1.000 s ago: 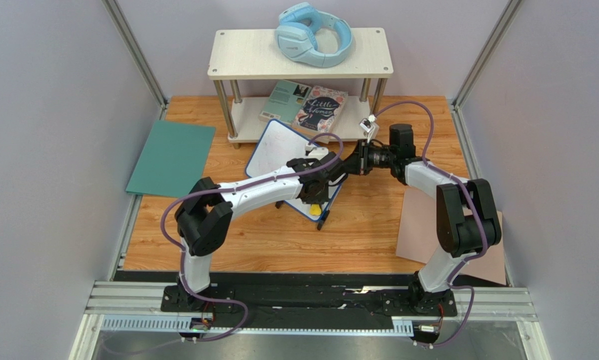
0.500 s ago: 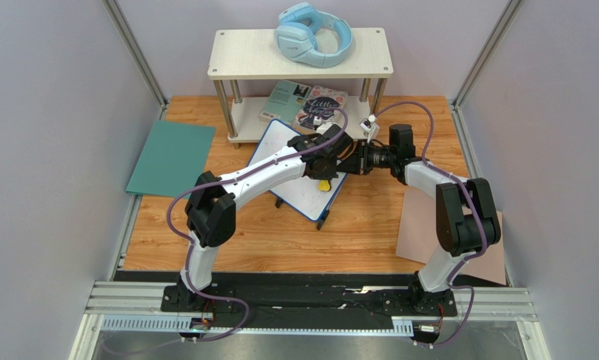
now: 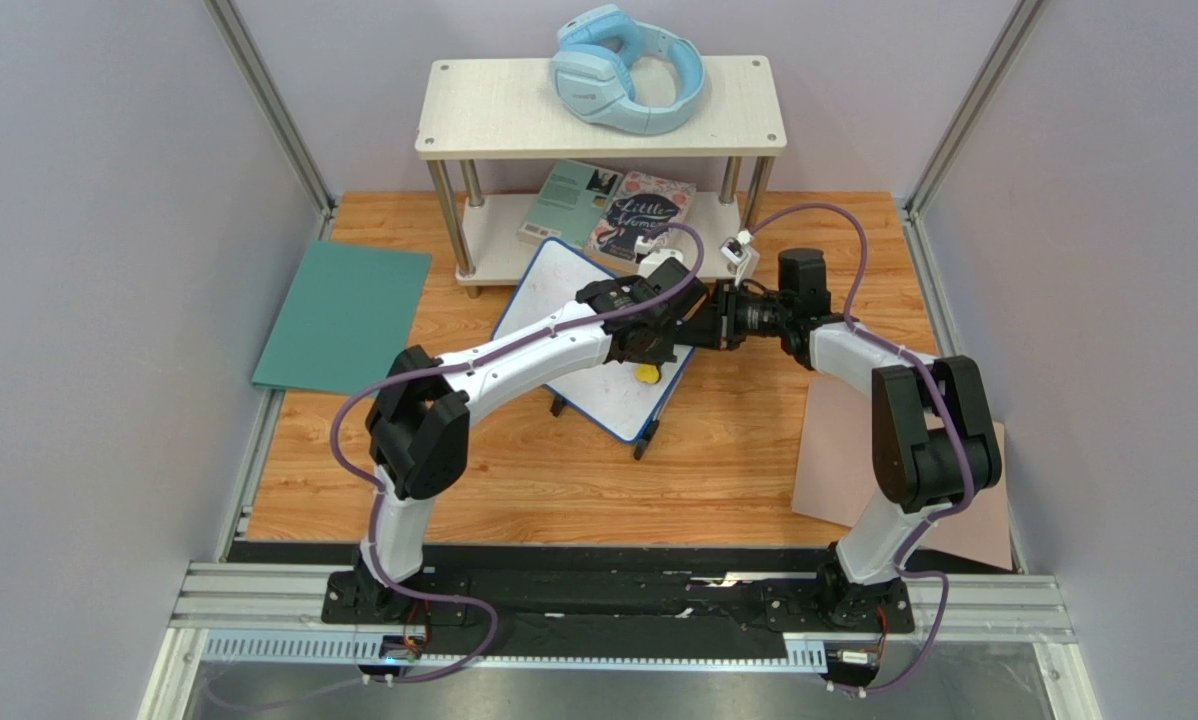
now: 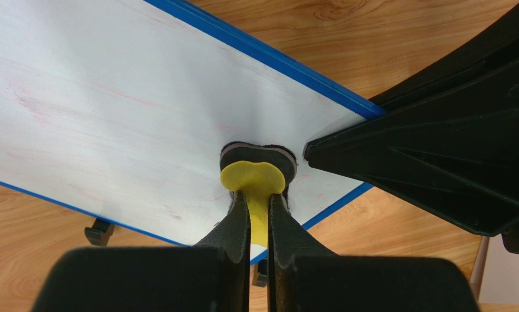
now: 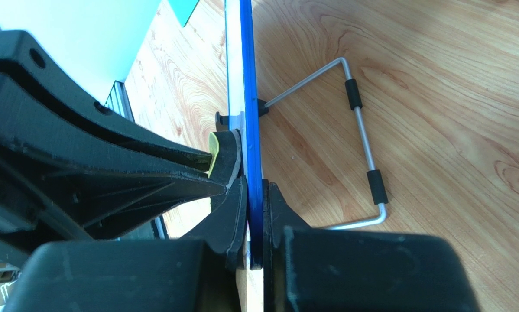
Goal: Erase the whiteboard
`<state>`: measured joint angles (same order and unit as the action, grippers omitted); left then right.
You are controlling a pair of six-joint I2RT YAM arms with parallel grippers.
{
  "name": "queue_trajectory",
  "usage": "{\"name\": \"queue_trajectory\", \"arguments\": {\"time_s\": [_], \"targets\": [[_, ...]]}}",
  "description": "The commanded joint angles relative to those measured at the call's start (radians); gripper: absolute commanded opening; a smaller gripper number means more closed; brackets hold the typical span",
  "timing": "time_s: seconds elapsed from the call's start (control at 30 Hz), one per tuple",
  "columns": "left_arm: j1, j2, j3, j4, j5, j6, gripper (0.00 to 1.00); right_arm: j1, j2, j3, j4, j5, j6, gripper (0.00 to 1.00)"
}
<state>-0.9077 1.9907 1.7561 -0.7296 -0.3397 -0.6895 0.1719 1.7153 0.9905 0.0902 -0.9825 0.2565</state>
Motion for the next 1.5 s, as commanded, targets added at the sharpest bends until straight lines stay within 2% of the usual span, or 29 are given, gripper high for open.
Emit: {"name": "queue_trajectory", "arguments": {"time_s": [0.0, 0.13, 0.33, 0.47, 0.77, 1.17, 1.33, 1.47], "targets": [[-0.037, 0.08, 0.075, 0.102, 0.014, 0.036, 0.0, 0.031, 0.024, -0.003, -0.056, 0.133, -0.118, 0.0], [-0.083, 0.089, 0.072, 0.098, 0.018, 0.021, 0.0, 0.031, 0.026, -0.004, -0.058, 0.134, -0.12, 0.0], [-0.1, 0.066, 0.014, 0.099, 0.036, 0.002, 0.0, 0.031, 0.026, -0.003, -0.058, 0.136, -0.118, 0.0], [-0.096, 0.034, -0.053, 0.104, -0.005, -0.018, 0.0, 0.031, 0.026, -0.001, -0.06, 0.136, -0.118, 0.0], [0.091, -0.081, -0.233, 0.147, -0.013, -0.097, 0.0, 0.031, 0.026, -0.004, -0.066, 0.131, -0.125, 0.0], [0.394, -0.13, -0.27, 0.16, 0.07, -0.116, 0.0, 0.029, 0.021, -0.006, -0.07, 0.134, -0.128, 0.0], [0.443, -0.153, -0.328, 0.168, 0.1, -0.137, 0.0, 0.031, 0.023, -0.007, -0.067, 0.134, -0.129, 0.0], [0.443, -0.196, -0.441, 0.197, 0.119, -0.237, 0.0, 0.031, 0.023, -0.007, -0.067, 0.134, -0.129, 0.0]]}}
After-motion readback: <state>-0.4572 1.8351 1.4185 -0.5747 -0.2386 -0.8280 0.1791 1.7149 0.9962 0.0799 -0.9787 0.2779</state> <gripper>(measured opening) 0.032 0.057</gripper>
